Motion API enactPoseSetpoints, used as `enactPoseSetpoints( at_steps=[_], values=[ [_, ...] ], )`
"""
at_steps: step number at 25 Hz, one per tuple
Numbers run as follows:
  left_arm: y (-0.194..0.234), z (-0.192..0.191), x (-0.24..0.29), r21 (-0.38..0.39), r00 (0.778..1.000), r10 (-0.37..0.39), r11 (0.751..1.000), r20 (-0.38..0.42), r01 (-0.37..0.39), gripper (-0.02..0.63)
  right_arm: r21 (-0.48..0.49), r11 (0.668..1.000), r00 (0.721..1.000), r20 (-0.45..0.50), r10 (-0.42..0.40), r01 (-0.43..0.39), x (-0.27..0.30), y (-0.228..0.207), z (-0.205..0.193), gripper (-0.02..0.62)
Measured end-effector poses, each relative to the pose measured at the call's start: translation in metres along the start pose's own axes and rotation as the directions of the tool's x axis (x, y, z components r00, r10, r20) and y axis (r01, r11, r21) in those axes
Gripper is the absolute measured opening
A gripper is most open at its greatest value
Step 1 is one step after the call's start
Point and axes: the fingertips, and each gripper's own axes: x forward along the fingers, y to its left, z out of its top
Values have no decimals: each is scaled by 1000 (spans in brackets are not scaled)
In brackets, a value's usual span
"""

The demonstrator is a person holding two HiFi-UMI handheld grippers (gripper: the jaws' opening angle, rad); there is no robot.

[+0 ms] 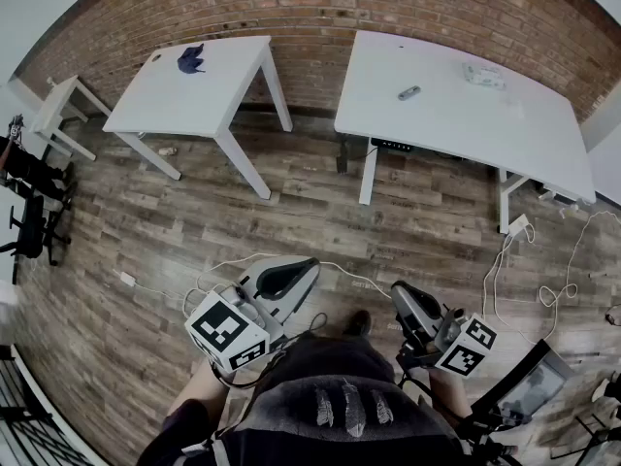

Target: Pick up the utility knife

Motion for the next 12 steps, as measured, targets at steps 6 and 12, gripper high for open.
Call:
enactPoseSetpoints(
  at_steps=[6, 12],
  values=[
    [-17, 17, 50, 13, 999, 38, 999, 4, -38, -3, -46, 986, 987, -23, 157, -158, -23, -3, 42, -2],
    [-28, 39, 75, 81, 1000, 29, 996, 5, -30, -3, -37, 988, 989, -14, 150, -150, -34, -15, 40, -2]
  ],
)
